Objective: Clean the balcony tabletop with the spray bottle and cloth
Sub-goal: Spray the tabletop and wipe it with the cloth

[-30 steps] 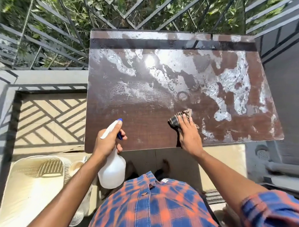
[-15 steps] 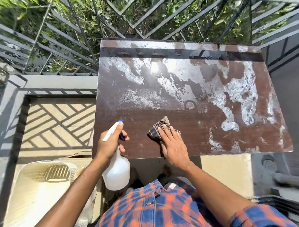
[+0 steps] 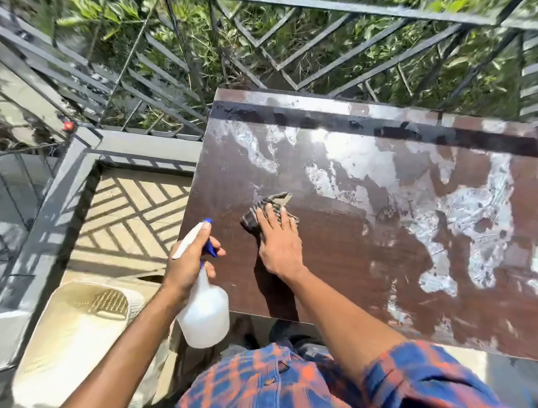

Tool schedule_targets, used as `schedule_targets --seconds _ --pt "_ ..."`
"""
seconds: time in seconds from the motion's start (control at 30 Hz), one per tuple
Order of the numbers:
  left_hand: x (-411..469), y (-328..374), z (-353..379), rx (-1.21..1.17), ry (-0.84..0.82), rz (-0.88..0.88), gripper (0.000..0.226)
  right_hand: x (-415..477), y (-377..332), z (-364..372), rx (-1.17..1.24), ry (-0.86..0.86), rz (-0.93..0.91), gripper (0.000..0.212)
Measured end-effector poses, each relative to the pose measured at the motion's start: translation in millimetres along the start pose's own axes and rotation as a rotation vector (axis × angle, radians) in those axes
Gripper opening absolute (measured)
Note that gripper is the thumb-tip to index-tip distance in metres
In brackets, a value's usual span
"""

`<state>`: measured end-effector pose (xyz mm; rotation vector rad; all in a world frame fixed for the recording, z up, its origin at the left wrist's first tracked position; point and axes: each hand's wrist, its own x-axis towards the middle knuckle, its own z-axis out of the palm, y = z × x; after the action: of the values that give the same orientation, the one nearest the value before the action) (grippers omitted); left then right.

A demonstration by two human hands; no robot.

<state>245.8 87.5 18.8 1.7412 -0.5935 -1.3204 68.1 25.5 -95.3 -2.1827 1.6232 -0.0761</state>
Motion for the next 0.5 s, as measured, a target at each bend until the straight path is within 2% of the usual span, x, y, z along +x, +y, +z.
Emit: schedule_targets --seconds 0.07,0.13,0.23,0.33,0.43,0.5 --pt "2 2 7 -0.006 0.007 0.018 0.034 -10 6 0 -0.015 -0.036 -0.152 0.075" --pt "5 5 13 0.008 0.012 0.012 0.037 -20 37 -4 -0.044 0.003 -0.203 0.073" --pt "8 7 20 0.005 0.031 -0.005 0.036 -24 105 -18 -0.037 0.138 0.005 0.061" --pt "10 10 25 0.001 0.052 -0.011 0.04 -4 146 -37 -0.027 0.193 0.221 0.06" --pt "14 14 28 -0.045 0.088 -0.017 0.038 26 125 -37 -0.018 0.226 0.34 0.061" --pt "15 18 28 -0.058 0.099 -0.012 0.036 43 88 -29 -0.002 0.202 0.299 0.065"
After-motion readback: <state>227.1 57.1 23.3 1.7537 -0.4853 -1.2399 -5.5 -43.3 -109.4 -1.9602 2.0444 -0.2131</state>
